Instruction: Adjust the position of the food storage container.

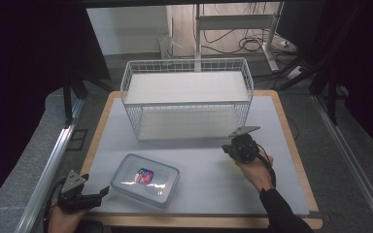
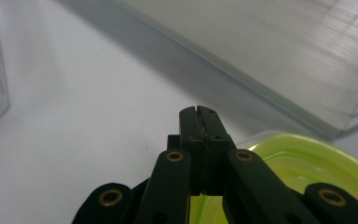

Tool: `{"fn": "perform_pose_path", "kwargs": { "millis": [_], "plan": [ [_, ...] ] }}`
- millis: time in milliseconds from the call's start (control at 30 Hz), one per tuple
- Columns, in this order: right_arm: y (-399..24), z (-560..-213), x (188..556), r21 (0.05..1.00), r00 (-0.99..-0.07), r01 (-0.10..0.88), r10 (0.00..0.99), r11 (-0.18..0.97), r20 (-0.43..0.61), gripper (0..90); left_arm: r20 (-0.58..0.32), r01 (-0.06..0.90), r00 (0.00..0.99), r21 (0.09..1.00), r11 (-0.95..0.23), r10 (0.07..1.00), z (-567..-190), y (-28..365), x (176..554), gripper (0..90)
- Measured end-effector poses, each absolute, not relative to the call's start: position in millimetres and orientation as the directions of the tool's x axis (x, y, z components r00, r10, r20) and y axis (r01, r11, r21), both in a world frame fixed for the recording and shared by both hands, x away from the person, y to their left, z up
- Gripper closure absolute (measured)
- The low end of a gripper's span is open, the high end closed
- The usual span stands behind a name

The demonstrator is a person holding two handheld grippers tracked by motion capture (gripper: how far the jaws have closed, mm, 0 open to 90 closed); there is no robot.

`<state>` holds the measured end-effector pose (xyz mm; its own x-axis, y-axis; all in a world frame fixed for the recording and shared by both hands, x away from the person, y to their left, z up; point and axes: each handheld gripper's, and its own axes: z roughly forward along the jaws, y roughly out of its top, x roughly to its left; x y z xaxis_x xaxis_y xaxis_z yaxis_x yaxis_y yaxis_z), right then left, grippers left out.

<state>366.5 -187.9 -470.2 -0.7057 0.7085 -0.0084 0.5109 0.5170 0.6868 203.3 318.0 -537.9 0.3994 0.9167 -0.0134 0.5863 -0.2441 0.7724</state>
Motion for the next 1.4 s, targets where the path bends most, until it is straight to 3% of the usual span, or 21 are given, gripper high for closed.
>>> {"fn": "perform_pose_path", "kwargs": {
  "millis": [400, 533, 567, 800, 900, 1133, 1400],
  "plan": [
    [-217, -468, 341, 0.694, -0.682, 0.512, 0.73, 0.505, -0.028, 89.7, -0.044, 0.604, 0.398, 0.764, -0.226, 0.916, -536, 317, 204, 13.7],
    [-212, -466, 322, 0.728, -0.702, 0.474, 0.712, 0.494, -0.026, 89.6, -0.064, 0.604, 0.396, 0.77, -0.207, 0.916, -532, 318, 203, 32.3],
    [-212, -466, 322, 0.728, -0.702, 0.474, 0.712, 0.494, -0.026, 89.6, -0.076, 0.6, 0.395, 0.776, -0.194, 0.915, -532, 318, 203, 32.3],
    [-211, -471, 296, 0.741, -0.718, 0.481, 0.695, 0.468, 0.027, 89.6, -0.12, 0.596, 0.455, 0.777, -0.202, 0.882, -528, 313, 213, 73.8],
    [-209, -473, 287, 0.741, -0.719, 0.489, 0.694, 0.46, 0.044, 89.7, -0.125, 0.613, 0.495, 0.752, -0.244, 0.86, -531, 303, 221, 81.3],
    [-198, -478, 271, 0.733, -0.752, 0.482, 0.656, 0.48, 0.065, 88.7, -0.13, 0.618, 0.519, 0.74, -0.266, 0.844, -531, 295, 222, 89.5],
    [-191, -482, 262, 0.724, -0.774, 0.474, 0.63, 0.501, 0.07, 88.3, -0.123, 0.62, 0.544, 0.726, -0.299, 0.83, -528, 278, 220, 89.9]
  ]
}}
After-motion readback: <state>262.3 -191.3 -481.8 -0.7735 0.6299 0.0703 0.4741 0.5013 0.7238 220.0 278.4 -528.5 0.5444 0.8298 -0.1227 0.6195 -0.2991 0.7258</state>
